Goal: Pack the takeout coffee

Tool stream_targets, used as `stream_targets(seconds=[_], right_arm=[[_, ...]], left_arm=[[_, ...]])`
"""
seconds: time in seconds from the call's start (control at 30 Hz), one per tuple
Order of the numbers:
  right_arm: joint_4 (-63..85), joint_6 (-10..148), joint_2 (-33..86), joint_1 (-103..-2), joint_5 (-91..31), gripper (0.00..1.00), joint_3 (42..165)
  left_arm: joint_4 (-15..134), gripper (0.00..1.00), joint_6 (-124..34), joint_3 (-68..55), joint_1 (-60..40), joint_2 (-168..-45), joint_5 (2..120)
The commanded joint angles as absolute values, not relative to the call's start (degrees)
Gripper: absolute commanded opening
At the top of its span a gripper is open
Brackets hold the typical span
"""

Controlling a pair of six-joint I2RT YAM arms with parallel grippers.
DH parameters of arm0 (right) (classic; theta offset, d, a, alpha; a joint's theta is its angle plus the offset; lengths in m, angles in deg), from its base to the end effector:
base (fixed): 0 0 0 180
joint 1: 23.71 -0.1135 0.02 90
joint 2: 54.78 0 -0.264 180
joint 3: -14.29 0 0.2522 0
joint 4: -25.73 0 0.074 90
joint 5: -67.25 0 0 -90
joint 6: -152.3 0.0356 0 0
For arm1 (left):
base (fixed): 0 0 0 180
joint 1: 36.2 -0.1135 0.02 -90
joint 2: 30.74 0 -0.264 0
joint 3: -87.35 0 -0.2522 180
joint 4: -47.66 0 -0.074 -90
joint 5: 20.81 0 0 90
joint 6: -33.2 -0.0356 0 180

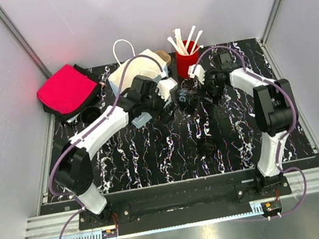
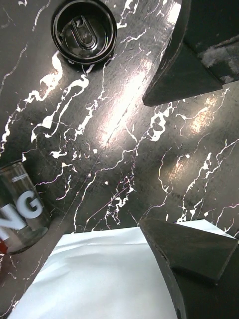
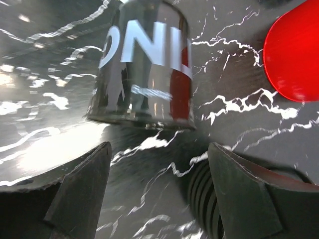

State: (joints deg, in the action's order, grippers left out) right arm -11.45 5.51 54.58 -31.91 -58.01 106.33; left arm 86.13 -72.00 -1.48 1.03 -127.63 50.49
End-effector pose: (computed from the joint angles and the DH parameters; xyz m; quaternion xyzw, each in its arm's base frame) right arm 0.4010 0.0786 0.2036 -0.5655 0.7160 0.1434 0.3835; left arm 0.2955 -0.2389 0.2754 0.4582 0.7875 -0.2203 0.3484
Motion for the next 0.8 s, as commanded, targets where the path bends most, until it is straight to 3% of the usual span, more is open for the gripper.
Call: stream_targets(seconds=[0.0, 0.33, 0.77], right_arm=[[-7.81, -0.27, 60.08, -33.19, -56.59, 0.82, 111.97], [-7.1, 1.74, 63.08, -34.43, -58.52, 0.59, 114.71], [-4.82, 8.51, 60.1, -34.52, -63.09, 0.47, 113.92]], left_arm=[[85.68, 0.99, -72.18, -1.37, -1.04, -124.7, 45.2], [85.67, 0.99, -71.13, -1.2, -2.8, -126.54, 44.49], [86.29, 0.99, -71.04, -1.19, -2.98, -127.42, 42.38]])
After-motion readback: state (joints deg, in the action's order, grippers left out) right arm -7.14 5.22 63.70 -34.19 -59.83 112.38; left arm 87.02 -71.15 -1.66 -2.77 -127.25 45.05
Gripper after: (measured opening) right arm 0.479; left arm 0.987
